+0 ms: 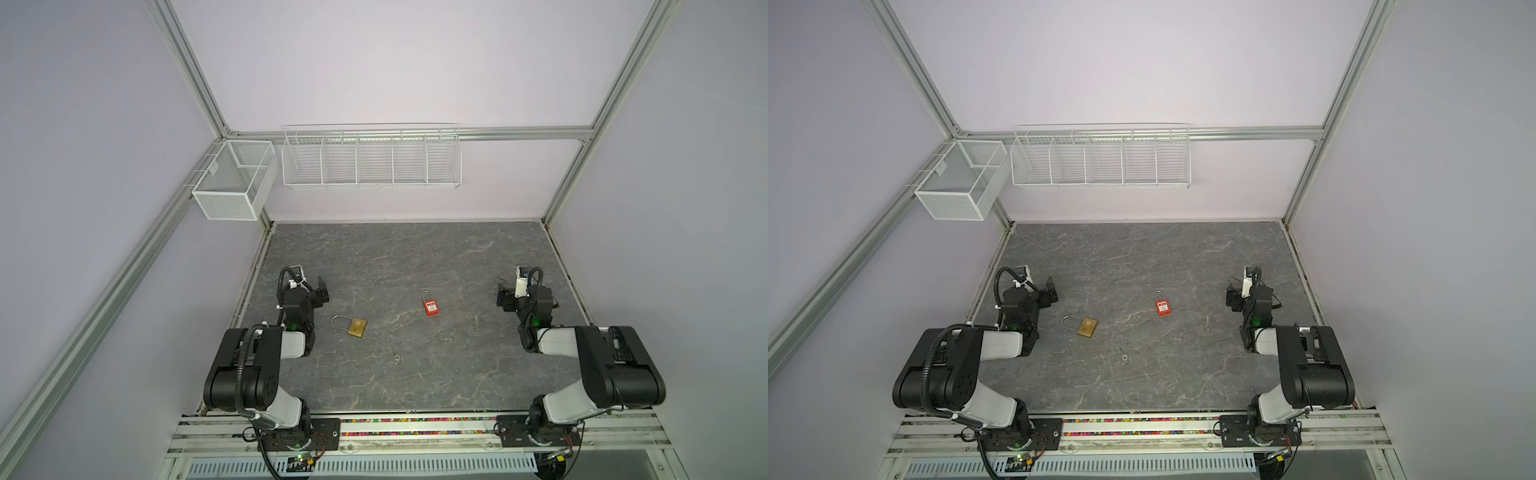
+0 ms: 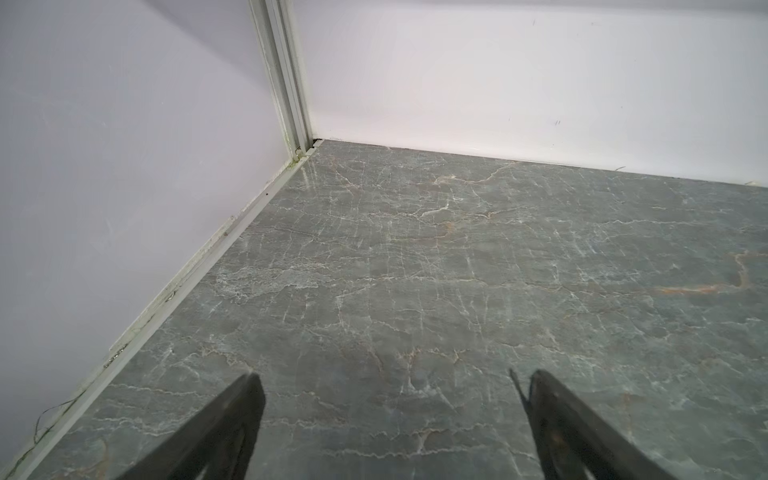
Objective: Unlock with the key
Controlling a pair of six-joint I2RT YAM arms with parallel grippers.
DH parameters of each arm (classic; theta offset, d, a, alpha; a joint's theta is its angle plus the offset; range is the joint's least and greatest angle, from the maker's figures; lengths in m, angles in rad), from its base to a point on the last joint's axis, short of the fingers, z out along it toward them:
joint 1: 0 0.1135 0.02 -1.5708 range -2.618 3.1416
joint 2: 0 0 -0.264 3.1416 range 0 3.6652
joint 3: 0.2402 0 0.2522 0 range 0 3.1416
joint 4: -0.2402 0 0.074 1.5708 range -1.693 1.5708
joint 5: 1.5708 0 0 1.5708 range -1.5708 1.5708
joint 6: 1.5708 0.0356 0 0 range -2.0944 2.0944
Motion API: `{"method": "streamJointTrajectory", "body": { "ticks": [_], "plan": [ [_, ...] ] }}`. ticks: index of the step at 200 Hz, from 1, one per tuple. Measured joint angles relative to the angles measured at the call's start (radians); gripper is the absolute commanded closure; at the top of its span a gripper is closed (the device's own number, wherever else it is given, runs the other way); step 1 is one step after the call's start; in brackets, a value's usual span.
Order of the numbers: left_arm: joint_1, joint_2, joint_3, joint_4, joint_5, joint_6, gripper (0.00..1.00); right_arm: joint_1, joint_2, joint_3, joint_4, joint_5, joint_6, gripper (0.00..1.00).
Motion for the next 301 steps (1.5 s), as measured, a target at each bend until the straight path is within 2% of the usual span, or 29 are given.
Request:
{"method": "streamJointTrajectory", "body": {
  "ticks": [173, 196, 214, 236, 248, 261, 274, 286, 301],
  "plan": [
    [0.0, 0.0, 0.0, 0.0, 0.0, 0.0, 0.02, 0.0, 0.0, 0.0, 0.0, 0.0, 0.0, 0.12],
    [0.0, 0.0, 0.0, 0.0, 0.0, 0.0, 0.0, 0.0, 0.0, 0.0, 0.001, -0.001, 0.001, 0.04],
    [0.0, -0.003, -0.002, 0.001, -0.009, -0.003, 0.01, 0.002, -0.023, -0.008, -0.005, -0.012, -0.008, 0.05],
    [-0.015, -0.136, -0.032, -0.081, -0.062, -0.006, 0.01, 0.019, -0.207, 0.004, -0.192, 0.002, 0.007, 0.12],
    [-0.046, -0.303, -0.005, -0.228, -0.091, -0.037, 0.06, 0.033, -0.313, 0.071, -0.349, 0.019, 0.033, 0.12],
    [-0.071, -0.428, 0.09, -0.394, -0.066, -0.093, 0.1, 0.064, -0.381, 0.179, -0.52, 0.043, 0.06, 0.12],
    [-0.087, -0.48, 0.22, -0.517, 0.001, -0.178, 0.13, 0.106, -0.415, 0.266, -0.658, 0.058, 0.092, 0.08],
    [-0.098, -0.473, 0.321, -0.599, 0.13, -0.26, 0.22, 0.143, -0.43, 0.315, -0.776, 0.055, 0.136, 0.0],
    [-0.135, -0.424, 0.378, -0.652, 0.344, -0.373, 0.31, 0.188, -0.43, 0.331, -0.917, 0.038, 0.192, 0.17]
  ]
}}
